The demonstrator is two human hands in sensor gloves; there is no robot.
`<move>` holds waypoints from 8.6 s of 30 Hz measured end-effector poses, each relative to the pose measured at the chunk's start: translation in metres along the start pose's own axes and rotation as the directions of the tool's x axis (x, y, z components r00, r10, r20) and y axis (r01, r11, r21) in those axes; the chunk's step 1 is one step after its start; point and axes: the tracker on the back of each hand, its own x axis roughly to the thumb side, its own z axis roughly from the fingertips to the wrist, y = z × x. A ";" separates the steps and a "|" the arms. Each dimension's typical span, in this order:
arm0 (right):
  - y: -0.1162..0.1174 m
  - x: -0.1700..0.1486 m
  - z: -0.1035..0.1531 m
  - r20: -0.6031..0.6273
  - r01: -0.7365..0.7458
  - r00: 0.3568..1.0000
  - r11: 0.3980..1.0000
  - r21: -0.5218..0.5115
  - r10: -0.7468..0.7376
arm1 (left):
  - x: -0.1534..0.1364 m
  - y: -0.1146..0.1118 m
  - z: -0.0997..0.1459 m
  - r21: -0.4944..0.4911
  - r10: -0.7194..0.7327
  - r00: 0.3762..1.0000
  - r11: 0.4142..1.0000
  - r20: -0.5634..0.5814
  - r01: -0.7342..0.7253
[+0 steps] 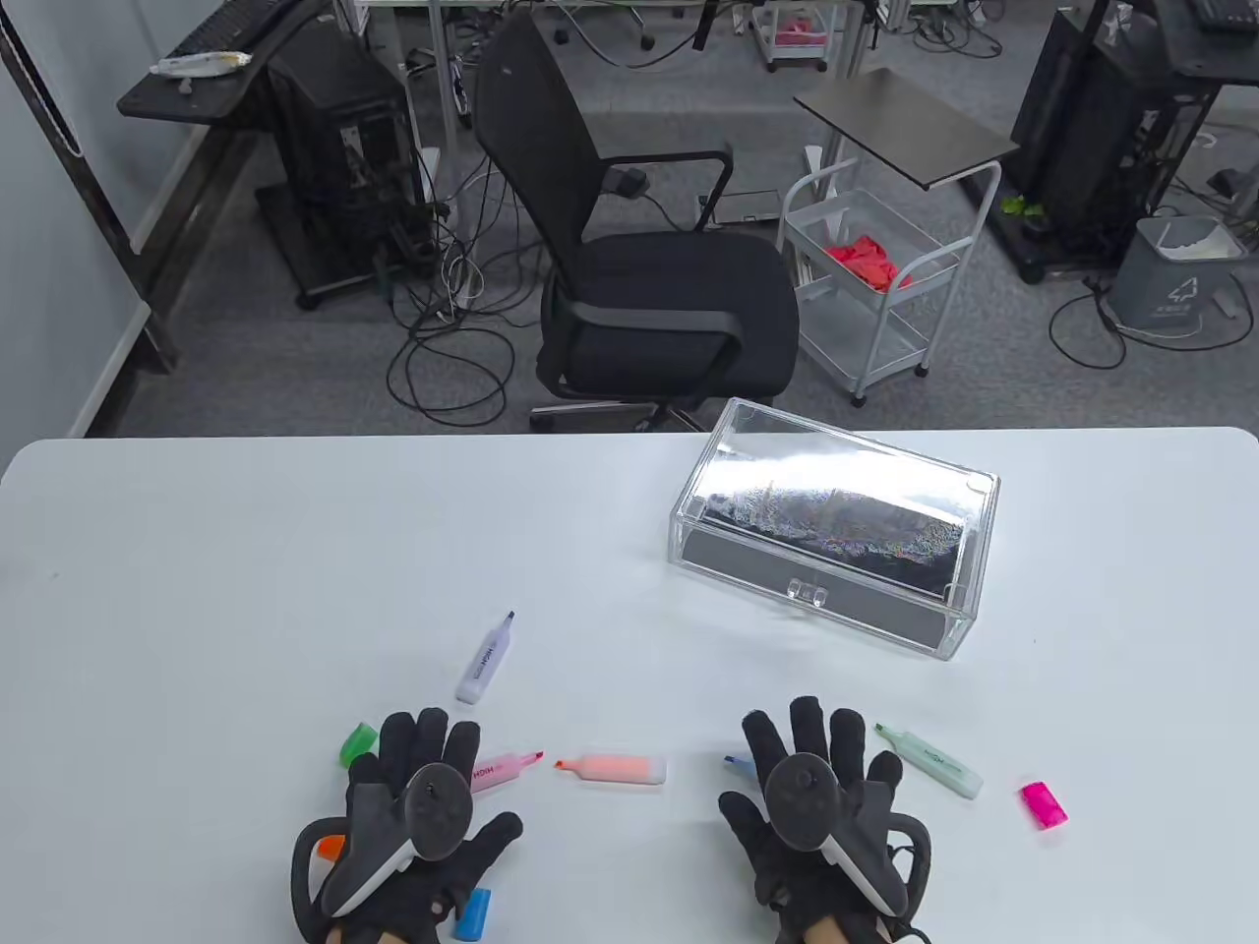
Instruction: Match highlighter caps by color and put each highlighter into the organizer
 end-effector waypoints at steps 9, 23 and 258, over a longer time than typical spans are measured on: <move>-0.002 0.000 0.001 0.016 0.023 1.000 1.000 -0.002 -0.023 | 0.003 0.000 -0.001 0.005 -0.007 1.000 1.000 0.011 0.007; -0.024 -0.034 -0.032 -0.154 0.461 0.868 0.881 -0.107 -0.473 | -0.007 0.006 0.006 0.024 0.026 0.999 0.999 -0.029 -0.026; -0.004 0.030 -0.010 0.231 0.022 0.973 0.999 -0.044 -0.011 | 0.044 -0.010 0.028 -0.271 -0.337 0.937 0.914 -0.094 0.302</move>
